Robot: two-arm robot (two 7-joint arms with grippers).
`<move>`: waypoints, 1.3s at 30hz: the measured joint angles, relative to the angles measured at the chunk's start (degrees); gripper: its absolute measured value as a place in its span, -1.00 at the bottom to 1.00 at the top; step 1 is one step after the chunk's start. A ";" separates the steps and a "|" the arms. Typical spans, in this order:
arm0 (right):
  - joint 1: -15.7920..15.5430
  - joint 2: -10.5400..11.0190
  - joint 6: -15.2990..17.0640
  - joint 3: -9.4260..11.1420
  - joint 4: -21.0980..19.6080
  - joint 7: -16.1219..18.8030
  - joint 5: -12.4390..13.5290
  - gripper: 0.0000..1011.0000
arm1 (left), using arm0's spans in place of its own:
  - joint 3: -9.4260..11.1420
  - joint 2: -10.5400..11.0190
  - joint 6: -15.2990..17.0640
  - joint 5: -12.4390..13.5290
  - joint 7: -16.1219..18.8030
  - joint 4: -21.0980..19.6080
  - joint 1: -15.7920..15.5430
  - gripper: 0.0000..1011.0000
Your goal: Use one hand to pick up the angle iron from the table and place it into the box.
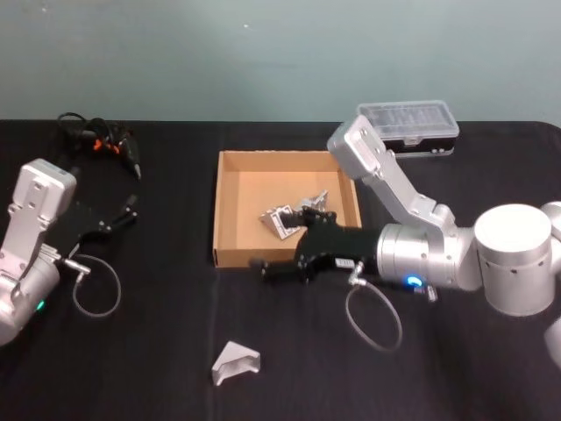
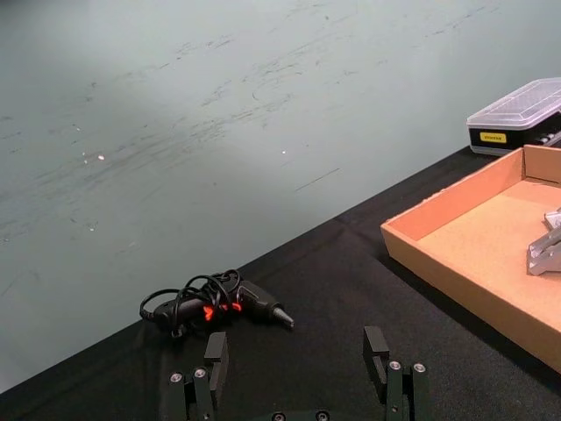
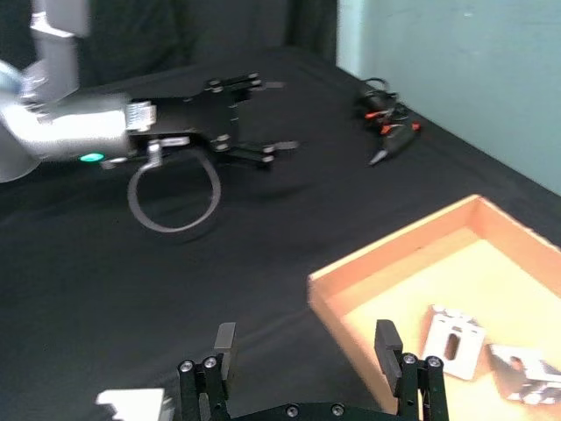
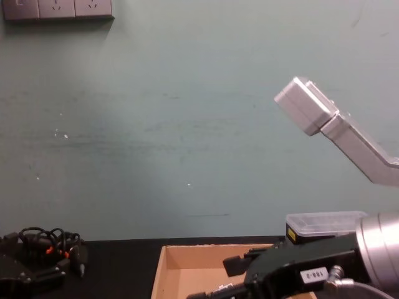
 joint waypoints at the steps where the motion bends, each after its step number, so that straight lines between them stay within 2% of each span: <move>1: -0.22 0.33 0.14 -0.18 -0.57 0.19 0.09 0.98 | 0.00 0.00 -0.01 0.00 0.00 0.00 0.00 1.00; 3: -0.61 0.91 0.40 -0.71 -1.72 0.56 0.24 0.98 | 0.00 0.00 -0.01 0.00 0.00 0.00 0.00 1.00; 9: -1.28 2.54 0.88 -3.99 -4.59 2.25 0.37 0.98 | 0.00 0.00 0.00 0.00 0.00 0.00 0.00 1.00; 11: -1.23 2.96 1.04 -5.33 -5.06 2.95 0.16 0.98 | 0.00 0.00 0.00 0.00 0.00 0.00 0.00 1.00; 19: -0.75 4.45 1.27 -8.53 -5.91 4.31 -0.34 0.98 | 0.00 0.00 0.00 0.00 0.00 0.00 0.00 1.00; 29: 0.38 5.70 0.93 -11.61 -5.72 4.54 -1.13 0.98 | 0.00 0.00 -0.01 0.00 0.00 0.00 0.00 1.00; 39: 1.53 5.95 -0.01 -13.77 -4.20 4.60 -1.47 0.98 | 0.00 0.00 -0.01 0.00 0.00 0.00 0.00 1.00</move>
